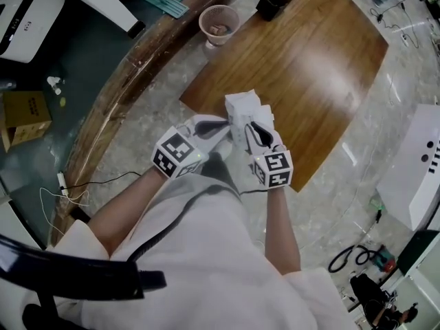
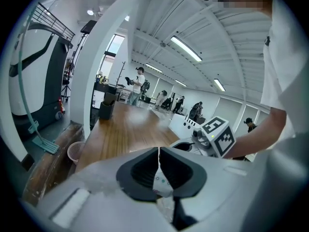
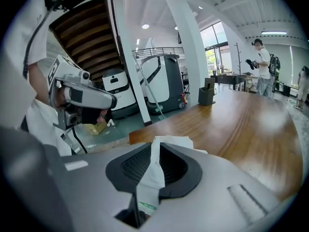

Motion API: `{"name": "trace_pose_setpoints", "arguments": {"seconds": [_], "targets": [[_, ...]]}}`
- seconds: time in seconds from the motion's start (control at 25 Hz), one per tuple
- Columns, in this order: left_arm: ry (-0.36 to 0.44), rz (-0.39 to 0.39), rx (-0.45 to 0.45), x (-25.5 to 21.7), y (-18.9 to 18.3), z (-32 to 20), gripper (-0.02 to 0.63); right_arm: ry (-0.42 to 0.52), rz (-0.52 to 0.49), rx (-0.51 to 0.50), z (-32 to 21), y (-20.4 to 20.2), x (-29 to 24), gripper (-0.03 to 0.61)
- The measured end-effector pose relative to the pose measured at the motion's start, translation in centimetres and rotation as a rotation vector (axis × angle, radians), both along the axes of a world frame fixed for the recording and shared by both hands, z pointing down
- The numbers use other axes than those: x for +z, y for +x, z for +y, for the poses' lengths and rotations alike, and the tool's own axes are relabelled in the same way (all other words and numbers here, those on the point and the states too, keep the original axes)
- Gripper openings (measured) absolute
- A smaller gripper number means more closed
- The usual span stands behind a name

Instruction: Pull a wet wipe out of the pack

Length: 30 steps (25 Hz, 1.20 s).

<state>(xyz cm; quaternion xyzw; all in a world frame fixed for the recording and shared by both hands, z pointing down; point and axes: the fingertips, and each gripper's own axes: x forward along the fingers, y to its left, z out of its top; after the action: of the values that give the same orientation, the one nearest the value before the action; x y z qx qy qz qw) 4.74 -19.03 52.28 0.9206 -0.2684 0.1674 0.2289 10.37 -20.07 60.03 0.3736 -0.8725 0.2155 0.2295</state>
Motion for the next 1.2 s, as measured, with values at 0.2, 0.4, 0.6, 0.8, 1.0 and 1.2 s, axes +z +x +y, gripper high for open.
{"name": "trace_pose_setpoints", "arguments": {"seconds": [0.2,0.4,0.6,0.8,1.0,1.2], "targets": [[-0.020,-0.008,0.008,0.9,0.4,0.4,0.015,-0.022,0.032,-0.015,-0.1,0.0,1.4,0.082],[0.014,-0.108,0.003,3.1,1.4,-0.8,0.084,-0.044,0.058,-0.026,-0.2,0.1,2.0,0.095],[0.075,-0.211,0.060,5.8,4.1,-2.6,0.146,-0.072,0.072,-0.032,0.6,0.3,2.4,0.095],[0.076,-0.253,0.117,8.0,6.4,-3.4,0.144,-0.078,0.052,-0.031,0.5,0.6,2.2,0.095],[-0.027,-0.211,0.045,8.9,6.3,-5.3,0.006,-0.089,0.033,-0.057,0.3,0.0,2.3,0.095],[-0.140,-0.184,-0.052,10.0,4.6,-7.2,0.006,-0.108,0.060,-0.082,0.0,-0.4,2.8,0.095]]}}
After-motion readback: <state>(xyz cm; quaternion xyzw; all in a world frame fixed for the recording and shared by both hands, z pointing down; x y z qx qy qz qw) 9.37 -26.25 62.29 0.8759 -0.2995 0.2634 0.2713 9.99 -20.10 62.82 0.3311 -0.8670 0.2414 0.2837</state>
